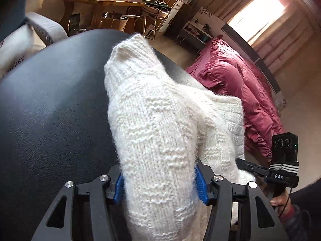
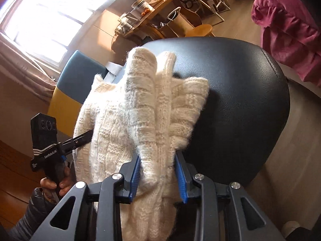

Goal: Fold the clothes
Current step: 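Release the folded sweater with both grippers and withdraw them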

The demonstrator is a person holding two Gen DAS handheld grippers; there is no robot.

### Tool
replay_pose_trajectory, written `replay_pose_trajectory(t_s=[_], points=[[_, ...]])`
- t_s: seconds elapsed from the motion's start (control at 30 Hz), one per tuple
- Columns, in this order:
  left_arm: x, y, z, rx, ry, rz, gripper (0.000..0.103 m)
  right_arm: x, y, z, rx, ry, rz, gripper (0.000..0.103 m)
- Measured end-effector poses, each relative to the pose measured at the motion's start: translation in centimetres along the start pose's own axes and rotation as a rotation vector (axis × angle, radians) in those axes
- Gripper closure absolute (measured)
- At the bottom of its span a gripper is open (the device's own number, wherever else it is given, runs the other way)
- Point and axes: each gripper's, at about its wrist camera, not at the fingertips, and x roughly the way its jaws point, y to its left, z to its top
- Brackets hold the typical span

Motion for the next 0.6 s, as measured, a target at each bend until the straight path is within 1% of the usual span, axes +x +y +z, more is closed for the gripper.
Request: replay_pose_trajectory(t_s=[0.03,0.1,0.13,0.2,0.27,0.3,0.33,0.4,0.47,0.53,0.57,0.6], points=[[-0.3,0.5,-0.3,-0.014,-0.001,-0.004,0.039,-0.1,0.3,0.0,-0.017,-0.004,-0.009,0.066],[-0.9,1.4,-0.9,-0.042,-0.004,-0.012,0.036,-0.9,1.4,0.2,-0.06,-0.028,-0.041,0.066],[-1.5,1.3,-0.9,-0.046,-0.021,0.011,0.034,-1.7,2.2,0.3,-0.089,-0.061,-0.07,0.066],[-2.9,1.2,-0.5,-0.041,-0.07,0.061,0.033,-3.2,4.4,0.7,-0.172,-0.143,-0.129,0.066],[-4.7,1.0,-0.5,-0.034,-0.134,0.127,0.031,-4.6,7.2,1.1,-0.27,-0.215,-0.156,0.066],[-5.4,0.8,-0.7,-0.024,-0.163,0.135,0.031,-4.7,8.6,1.3,-0.316,-0.232,-0.166,0.066],[-6.2,0.5,-1.0,-0.013,-0.191,0.14,0.031,-4.0,9.8,1.4,-0.358,-0.223,-0.172,0.066],[-6.7,-0.6,-1.4,0.021,-0.216,0.128,0.031,-2.6,11.5,1.4,-0.424,-0.196,-0.189,0.066],[-6.2,-2.4,-1.8,0.078,-0.216,0.115,0.031,-0.8,10.8,0.7,-0.426,-0.143,-0.221,0.066],[-4.4,-4.6,-1.7,0.132,-0.189,0.115,0.031,1.1,10.0,0.0,-0.428,-0.089,-0.253,0.066],[-3.1,-4.9,-2.0,0.144,-0.164,0.134,0.031,2.0,9.7,-0.4,-0.428,-0.062,-0.268,0.067],[-1.8,-5.1,-2.3,0.154,-0.137,0.154,0.031,2.9,9.3,-0.7,-0.429,-0.035,-0.284,0.072]])
